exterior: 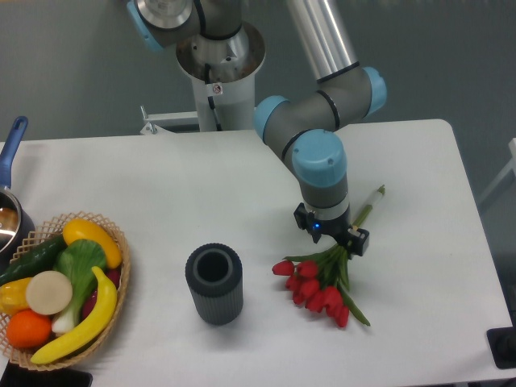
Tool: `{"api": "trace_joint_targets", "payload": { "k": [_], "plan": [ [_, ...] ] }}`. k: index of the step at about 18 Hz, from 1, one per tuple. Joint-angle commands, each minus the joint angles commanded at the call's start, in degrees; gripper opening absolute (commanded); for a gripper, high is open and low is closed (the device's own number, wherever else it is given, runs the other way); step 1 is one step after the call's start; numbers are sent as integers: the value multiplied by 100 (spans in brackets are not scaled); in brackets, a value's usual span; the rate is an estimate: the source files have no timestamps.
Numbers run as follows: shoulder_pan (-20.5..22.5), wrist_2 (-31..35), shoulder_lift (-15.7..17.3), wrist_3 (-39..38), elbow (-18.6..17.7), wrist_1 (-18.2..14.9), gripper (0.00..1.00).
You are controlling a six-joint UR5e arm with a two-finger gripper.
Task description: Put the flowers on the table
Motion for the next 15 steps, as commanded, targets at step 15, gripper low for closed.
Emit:
{"api": "trace_joint_targets", "payload": {
  "k": [15],
  "plan": [
    [589,-572,142,89,-35,18,100]
  ]
}}
